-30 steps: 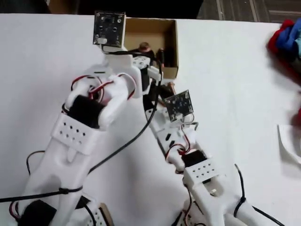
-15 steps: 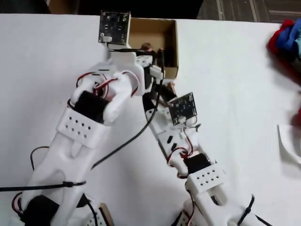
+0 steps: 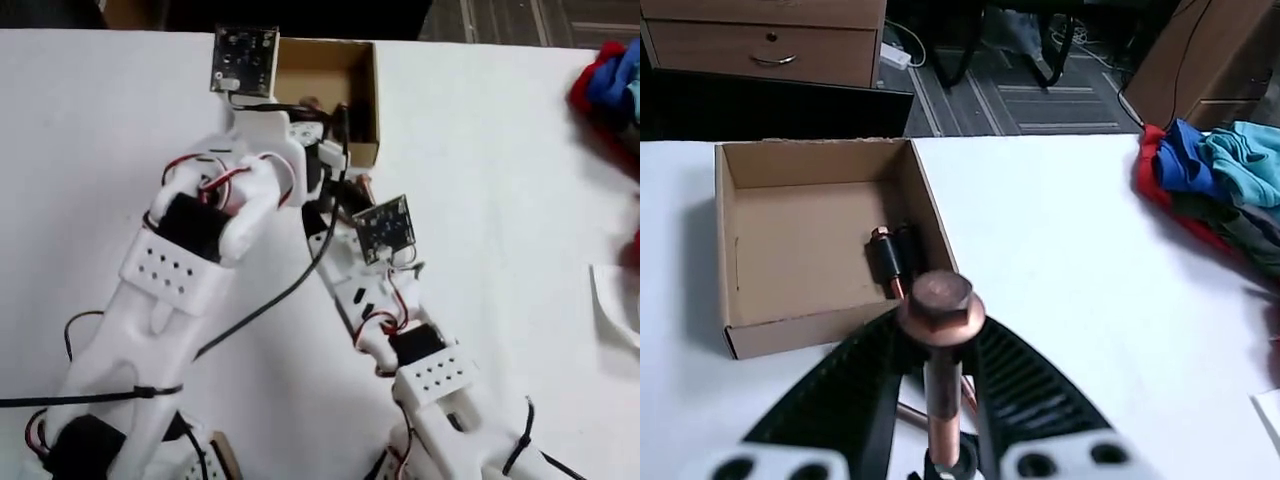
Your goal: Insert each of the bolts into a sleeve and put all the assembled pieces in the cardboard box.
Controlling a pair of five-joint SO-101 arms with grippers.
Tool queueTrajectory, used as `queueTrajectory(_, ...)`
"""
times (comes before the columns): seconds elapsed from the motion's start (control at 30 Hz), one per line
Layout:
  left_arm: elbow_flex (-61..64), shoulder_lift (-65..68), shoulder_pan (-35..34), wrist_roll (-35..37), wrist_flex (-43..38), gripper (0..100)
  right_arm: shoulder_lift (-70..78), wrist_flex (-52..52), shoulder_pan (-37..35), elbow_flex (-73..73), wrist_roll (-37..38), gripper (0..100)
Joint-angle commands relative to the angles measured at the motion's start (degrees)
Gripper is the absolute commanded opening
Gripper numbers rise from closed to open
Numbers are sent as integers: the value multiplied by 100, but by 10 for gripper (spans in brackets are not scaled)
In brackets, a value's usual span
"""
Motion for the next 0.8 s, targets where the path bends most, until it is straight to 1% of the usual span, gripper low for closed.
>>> queueTrajectory(0.0,-242,-53,70,44,26,27,154,-321,31,-404,-44,23)
queueTrajectory(0.23,-198,-9,70,44,26,27,198,-391,31,-404,-44,23)
queueTrajectory(0.4,365,-9,70,44,-62,27,198,-356,40,-589,-44,23)
queueTrajectory(0.5,637,-53,53,44,-237,27,198,-356,171,-642,-44,23)
queueTrajectory(0.77,690,-18,70,35,-229,33,198,-356,382,-712,-44,23)
